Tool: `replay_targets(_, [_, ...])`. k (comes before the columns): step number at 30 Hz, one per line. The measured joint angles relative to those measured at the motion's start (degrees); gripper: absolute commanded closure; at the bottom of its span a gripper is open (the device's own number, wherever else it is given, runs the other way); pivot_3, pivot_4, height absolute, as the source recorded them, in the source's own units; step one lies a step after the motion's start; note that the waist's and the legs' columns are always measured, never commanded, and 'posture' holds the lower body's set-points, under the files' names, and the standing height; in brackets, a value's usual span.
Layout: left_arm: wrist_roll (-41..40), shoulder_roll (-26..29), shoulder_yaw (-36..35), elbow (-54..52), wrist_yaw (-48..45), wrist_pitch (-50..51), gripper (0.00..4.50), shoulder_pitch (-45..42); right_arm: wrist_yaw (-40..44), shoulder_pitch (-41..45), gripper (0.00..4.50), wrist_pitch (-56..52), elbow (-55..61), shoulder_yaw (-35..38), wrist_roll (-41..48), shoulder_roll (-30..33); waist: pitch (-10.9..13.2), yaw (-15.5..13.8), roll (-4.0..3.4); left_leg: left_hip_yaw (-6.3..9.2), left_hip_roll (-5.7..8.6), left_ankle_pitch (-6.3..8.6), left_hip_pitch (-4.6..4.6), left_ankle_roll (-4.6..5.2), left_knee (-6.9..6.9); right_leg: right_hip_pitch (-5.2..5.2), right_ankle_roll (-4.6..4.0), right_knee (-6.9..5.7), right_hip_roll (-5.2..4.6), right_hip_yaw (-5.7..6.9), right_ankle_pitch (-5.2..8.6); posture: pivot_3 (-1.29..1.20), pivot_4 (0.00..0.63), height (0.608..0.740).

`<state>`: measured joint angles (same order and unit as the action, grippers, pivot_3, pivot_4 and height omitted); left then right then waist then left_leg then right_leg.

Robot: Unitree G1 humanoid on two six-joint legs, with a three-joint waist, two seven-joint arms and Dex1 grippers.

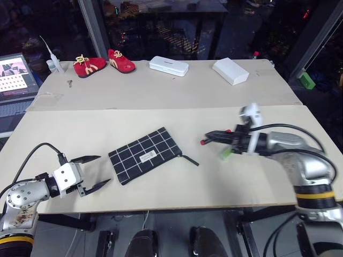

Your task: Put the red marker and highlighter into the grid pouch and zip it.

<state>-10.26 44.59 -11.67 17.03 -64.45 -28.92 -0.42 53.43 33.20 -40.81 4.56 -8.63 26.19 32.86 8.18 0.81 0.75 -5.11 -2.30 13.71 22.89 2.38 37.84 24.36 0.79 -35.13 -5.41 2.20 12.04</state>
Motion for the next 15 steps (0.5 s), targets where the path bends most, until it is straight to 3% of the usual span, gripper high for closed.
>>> replay_targets(4, [0.6, -0.2, 1.9, 0.8, 0.1, -2.2, 0.0, -1.0, -4.4, 4.8, 4.49, -1.2, -4.6, -8.4, -6.2, -5.9, 0.0, -0.3, 0.0, -0.01, 0.05, -0.01, 0.09, -0.01, 0.02, 0.06, 0.0, -0.04, -0.02, 0.08, -0.01, 0.0, 0.15, 0.74])
replay_targets(9, [0.6, -0.2, 3.2, 1.7, 0.2, -3.6, 0.0, -2.1, -7.8, 9.5, 4.49, 1.4, -12.2, -11.9, -13.2, -9.9, 0.0, -0.3, -0.01, -0.01, 0.1, -0.01, 0.07, -0.01, 0.02, 0.02, 0.0, -0.05, -0.03, 0.1, -0.01, 0.0, 0.15, 0.74])
replay_targets(15, [0.3, -0.3, 4.1, 2.0, 0.3, -3.6, 0.0, -2.7, -4.7, 9.7, 4.49, 4.6, -15.6, -16.2, -17.3, -10.1, 0.0, -0.1, -0.01, -0.02, 0.09, -0.01, 0.07, -0.01, 0.02, 0.03, 0.01, -0.06, -0.02, 0.11, -0.01, 0.0, 0.15, 0.74])
